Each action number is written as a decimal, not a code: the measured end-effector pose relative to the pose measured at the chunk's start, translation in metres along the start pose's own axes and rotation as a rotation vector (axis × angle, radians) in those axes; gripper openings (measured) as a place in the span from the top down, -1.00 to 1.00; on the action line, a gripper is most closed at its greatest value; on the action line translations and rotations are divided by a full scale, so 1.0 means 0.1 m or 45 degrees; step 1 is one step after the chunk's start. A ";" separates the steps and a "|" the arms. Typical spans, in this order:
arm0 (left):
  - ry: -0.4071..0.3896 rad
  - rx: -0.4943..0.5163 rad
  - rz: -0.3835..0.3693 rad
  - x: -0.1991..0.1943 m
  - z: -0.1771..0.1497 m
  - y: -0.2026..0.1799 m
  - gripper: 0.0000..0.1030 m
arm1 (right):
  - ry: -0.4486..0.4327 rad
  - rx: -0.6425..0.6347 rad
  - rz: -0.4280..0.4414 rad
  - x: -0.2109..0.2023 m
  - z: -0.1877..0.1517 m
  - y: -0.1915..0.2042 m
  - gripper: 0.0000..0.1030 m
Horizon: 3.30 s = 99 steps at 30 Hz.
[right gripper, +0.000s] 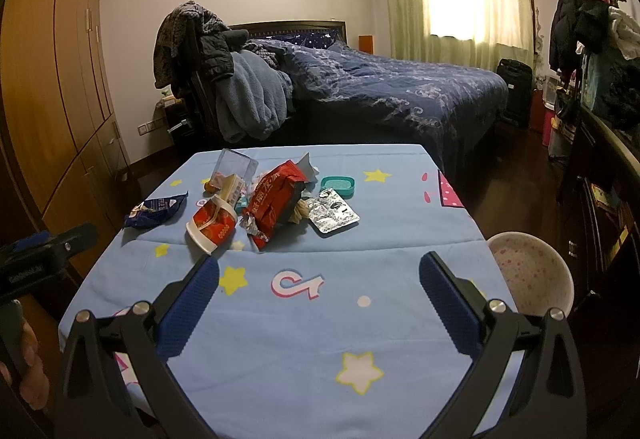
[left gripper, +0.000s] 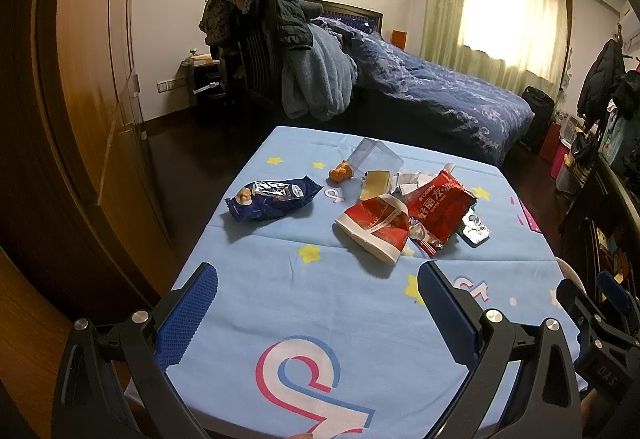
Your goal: Collect trash
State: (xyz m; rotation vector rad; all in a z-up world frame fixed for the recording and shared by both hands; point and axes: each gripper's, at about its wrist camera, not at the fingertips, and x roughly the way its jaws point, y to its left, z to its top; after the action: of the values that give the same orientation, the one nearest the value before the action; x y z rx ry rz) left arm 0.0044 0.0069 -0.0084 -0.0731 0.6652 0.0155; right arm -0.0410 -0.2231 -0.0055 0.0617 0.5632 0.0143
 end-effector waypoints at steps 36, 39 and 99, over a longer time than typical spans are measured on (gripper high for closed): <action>-0.069 0.006 0.014 -0.31 0.09 -0.03 -0.93 | -0.045 -0.008 -0.015 -0.20 0.07 0.00 -0.94; -0.062 0.003 0.017 -0.32 0.09 -0.02 -0.93 | -0.040 -0.005 -0.013 -0.19 0.06 0.00 -0.94; 0.363 0.009 0.223 1.99 0.58 0.34 -0.93 | 0.154 -0.112 0.052 1.04 0.49 -0.01 -0.94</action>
State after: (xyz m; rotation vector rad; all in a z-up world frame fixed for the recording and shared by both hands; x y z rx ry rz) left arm 0.1957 0.0437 -0.0882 -0.0096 0.9550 0.1739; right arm 0.0731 -0.2238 -0.0200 -0.0134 0.6819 0.0826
